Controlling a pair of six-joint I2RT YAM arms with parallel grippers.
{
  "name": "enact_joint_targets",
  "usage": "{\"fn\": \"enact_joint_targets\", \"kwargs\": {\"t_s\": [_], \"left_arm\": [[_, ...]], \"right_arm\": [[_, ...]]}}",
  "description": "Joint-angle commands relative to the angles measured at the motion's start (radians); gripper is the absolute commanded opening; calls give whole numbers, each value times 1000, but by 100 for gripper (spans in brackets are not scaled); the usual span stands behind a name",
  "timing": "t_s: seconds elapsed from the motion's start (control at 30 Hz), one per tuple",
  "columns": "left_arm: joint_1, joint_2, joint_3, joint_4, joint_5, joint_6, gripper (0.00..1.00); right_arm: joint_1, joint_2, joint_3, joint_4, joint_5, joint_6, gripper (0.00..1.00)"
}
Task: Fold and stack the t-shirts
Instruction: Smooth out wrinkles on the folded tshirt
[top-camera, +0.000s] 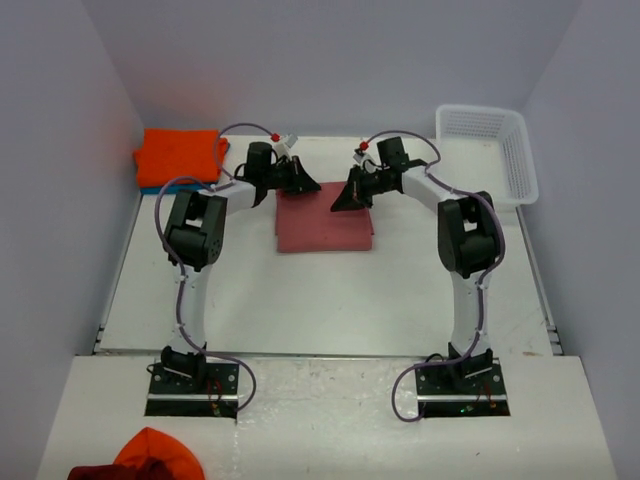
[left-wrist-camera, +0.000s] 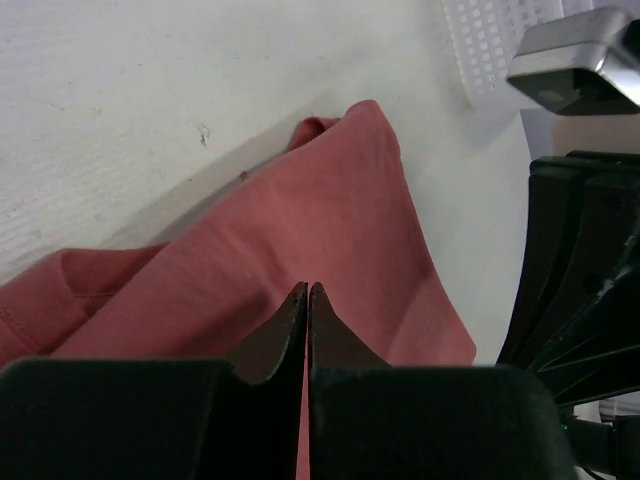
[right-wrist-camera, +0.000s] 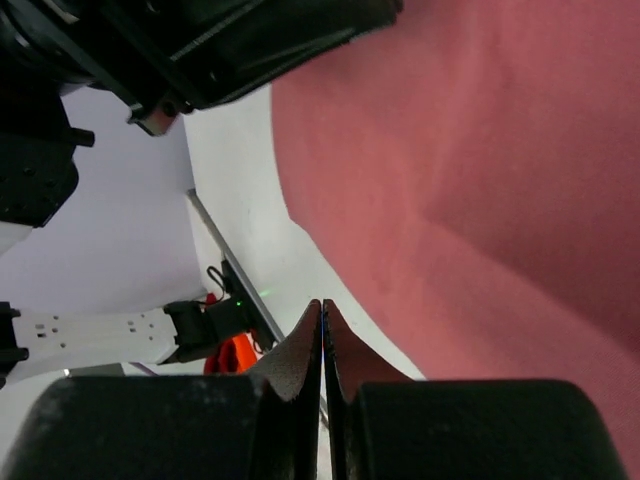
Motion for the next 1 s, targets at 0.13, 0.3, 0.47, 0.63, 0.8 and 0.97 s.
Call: {"fn": "enact_joint_targets", "kwargs": {"t_s": [0.13, 0.3, 0.47, 0.63, 0.8, 0.97], "left_arm": [[53, 98, 108, 87, 92, -48, 0], [87, 115, 129, 24, 63, -16, 0], [116, 184, 233, -57, 80, 10, 0], [134, 252, 336, -148, 44, 40, 0], [145, 271, 329, -162, 34, 30, 0], [145, 218, 286, -177, -18, 67, 0]], "right_arm": [[-2, 82, 61, -108, 48, 18, 0], [-2, 62, -22, -125, 153, 25, 0], [0, 13, -120, -107, 269, 48, 0], [0, -42, -196, -119, 351, 94, 0], [0, -90, -225, -125, 401, 116, 0], [1, -82, -196, -84, 332, 18, 0]]}}
